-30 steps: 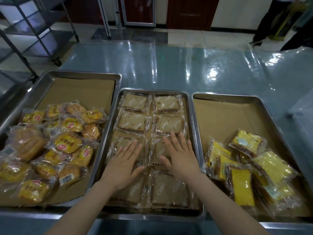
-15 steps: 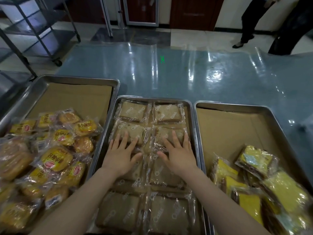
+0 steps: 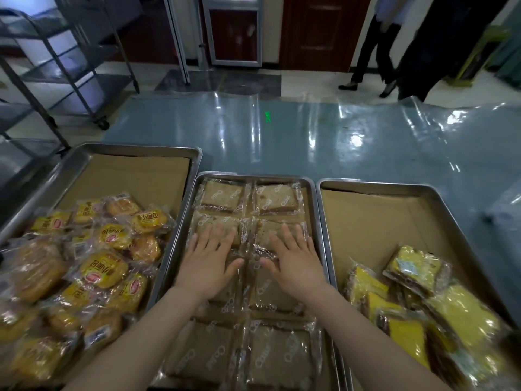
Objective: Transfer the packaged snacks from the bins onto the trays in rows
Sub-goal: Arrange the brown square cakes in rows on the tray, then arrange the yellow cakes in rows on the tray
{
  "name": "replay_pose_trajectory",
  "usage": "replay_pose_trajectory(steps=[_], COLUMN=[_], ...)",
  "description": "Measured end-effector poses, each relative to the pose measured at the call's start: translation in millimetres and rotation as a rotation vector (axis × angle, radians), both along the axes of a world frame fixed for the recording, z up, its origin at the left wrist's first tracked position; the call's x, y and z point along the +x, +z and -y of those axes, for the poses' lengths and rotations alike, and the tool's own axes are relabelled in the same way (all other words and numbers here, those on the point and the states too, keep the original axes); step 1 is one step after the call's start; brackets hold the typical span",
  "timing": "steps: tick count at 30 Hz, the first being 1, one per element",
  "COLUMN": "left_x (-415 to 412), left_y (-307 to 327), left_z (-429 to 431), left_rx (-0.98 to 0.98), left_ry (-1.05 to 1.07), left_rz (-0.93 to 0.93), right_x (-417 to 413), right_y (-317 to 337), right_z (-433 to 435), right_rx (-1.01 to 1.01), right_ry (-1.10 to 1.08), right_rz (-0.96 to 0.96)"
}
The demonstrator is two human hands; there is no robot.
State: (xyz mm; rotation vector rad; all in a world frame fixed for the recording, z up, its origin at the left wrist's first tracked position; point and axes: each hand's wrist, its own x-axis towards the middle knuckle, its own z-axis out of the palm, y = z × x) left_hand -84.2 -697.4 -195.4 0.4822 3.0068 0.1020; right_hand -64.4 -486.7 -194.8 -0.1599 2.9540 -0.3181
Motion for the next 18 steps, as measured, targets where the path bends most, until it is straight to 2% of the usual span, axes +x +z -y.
replay_pose_trajectory(steps=[11, 15, 18], left_x=[36, 63, 80], left_y=[123, 143, 145], left_z=[-3, -3, -12], left_rx=[0.096, 0.141, 0.181], left_ry=[-0.233, -0.265, -0.284], left_rz=[-0.244, -0.273, -0.272], right_x=[44, 75, 102], right_y=[127, 150, 150], right_z=[-9, -20, -40], right_rx=[-0.125, -0.252, -0.262], right_ry=[-0.014, -0.089, -0.133], right_rz=[-0.24, -0.308, -0.362])
